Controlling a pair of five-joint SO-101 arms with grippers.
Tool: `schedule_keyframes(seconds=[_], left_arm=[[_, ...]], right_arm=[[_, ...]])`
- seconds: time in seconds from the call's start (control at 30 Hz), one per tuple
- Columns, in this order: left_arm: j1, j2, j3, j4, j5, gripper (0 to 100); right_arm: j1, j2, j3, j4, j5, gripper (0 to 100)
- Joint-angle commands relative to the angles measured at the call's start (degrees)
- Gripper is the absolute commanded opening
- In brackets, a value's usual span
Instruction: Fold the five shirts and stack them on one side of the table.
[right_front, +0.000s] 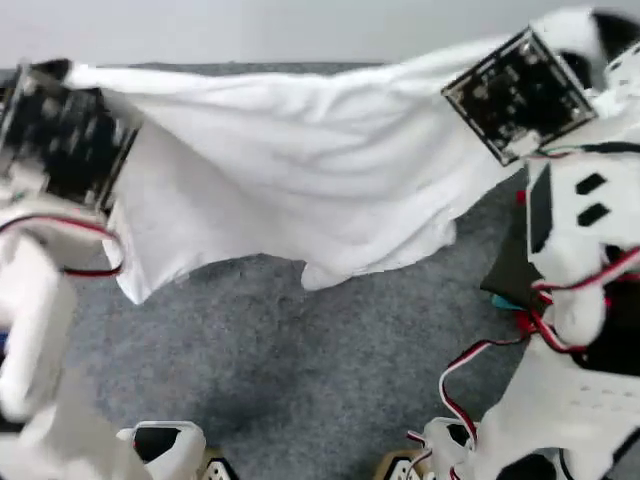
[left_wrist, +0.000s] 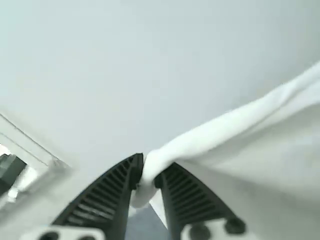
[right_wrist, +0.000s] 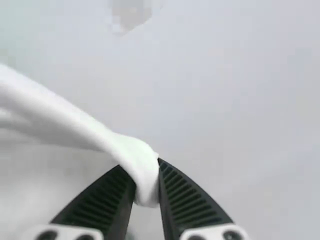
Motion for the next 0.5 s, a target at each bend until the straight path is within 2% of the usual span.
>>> schedule_keyframes(seconds=[0.0, 0.17, 0.37, 0.47], left_arm=[[-0.70, -0.79, -5.85, -1.23, -3.34, 1], [-0.70, -0.88, -12.26, 3.43, -5.71, 1], [-0.70, -0.88, -20.53, 11.16, -5.71, 1], [-0.70, -0.88, -24.04, 15.21, -5.80, 1]], right_arm=[[0.31, -2.24, -5.98, -3.30, 2.55, 1.0], [0.75, -2.33, -11.87, -2.33, 5.01, 1.0], [2.51, -5.05, -18.73, 4.53, 6.51, 1.0], [2.51, -7.43, -18.64, 6.81, 10.11, 1.0]])
